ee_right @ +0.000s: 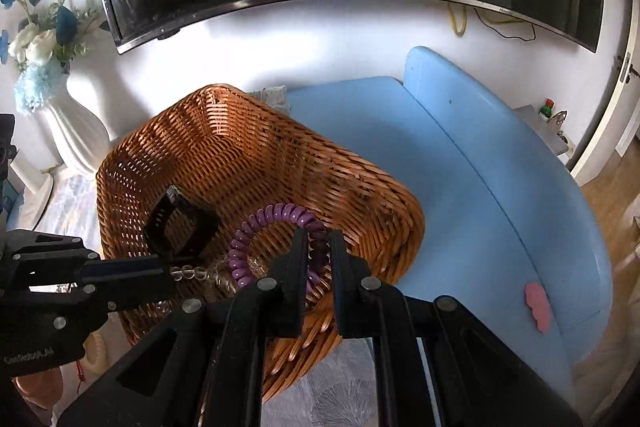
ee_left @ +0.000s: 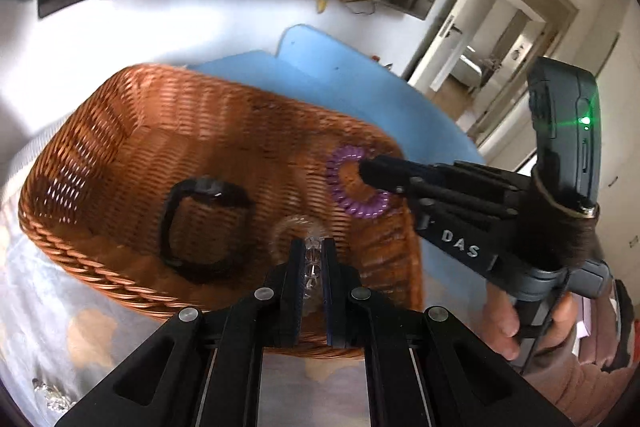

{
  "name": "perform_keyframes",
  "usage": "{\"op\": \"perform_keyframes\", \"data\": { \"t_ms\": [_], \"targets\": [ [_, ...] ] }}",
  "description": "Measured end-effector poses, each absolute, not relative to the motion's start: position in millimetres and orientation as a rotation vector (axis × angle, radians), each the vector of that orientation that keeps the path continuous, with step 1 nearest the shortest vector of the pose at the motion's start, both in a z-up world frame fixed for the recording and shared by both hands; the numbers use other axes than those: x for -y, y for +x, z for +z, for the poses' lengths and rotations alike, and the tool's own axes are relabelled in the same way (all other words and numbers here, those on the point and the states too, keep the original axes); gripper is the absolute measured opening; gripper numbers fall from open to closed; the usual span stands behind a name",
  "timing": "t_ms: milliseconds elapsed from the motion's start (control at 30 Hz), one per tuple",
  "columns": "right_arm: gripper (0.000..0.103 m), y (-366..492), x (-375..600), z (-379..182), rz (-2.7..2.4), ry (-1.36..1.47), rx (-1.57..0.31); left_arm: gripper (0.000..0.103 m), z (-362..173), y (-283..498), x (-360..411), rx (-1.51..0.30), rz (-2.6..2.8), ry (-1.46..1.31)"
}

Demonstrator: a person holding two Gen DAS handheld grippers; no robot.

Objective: Organize jewelry
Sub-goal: 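Carry the bead bracelet and purple coil into the basket and open both tools, then move the left tool to the small gold charm while the right tool reaches the cream coil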

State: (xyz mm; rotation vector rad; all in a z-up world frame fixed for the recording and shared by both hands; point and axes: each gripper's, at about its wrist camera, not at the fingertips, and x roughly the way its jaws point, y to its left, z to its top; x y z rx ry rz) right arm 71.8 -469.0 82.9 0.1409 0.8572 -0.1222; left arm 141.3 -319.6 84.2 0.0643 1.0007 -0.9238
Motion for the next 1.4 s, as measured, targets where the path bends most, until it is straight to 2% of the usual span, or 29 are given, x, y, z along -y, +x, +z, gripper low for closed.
{"op": "perform_keyframes", "data": {
  "t_ms": [167,300,333,667,867,1133,1400],
  "targets": [
    [0.013,71.3,470.3,82.8,-0.121,0.165,-0.863,0.008,82.6,138.8,316.6,-0.993,-0.880,0.104],
    [0.015,62.2,473.7,91.6,-0.117,0.186,-0.846,0.037,93.0,140.1,303.5,-0.979,-0.865,0.096],
    [0.015,59.7,473.7,94.4,-0.118,0.186,-0.841,0.038,97.6,138.1,298.7,-0.965,-0.857,0.094],
    [0.019,22.2,428.2,132.4,-0.018,0.170,-0.766,0.038,168.5,94.6,201.8,-0.794,-0.774,0.017],
    [0.024,-5.3,382.0,149.4,0.065,0.116,-0.721,0.038,184.4,70.3,147.7,-0.736,-0.695,0.003],
    [0.025,-10.4,330.8,144.8,0.205,0.106,-0.776,0.038,156.9,52.9,74.9,-0.774,-0.628,-0.060],
    [0.025,10.6,305.5,90.3,0.282,0.125,-0.929,0.038,88.0,54.4,53.8,-0.928,-0.604,-0.035]
  ]
}}
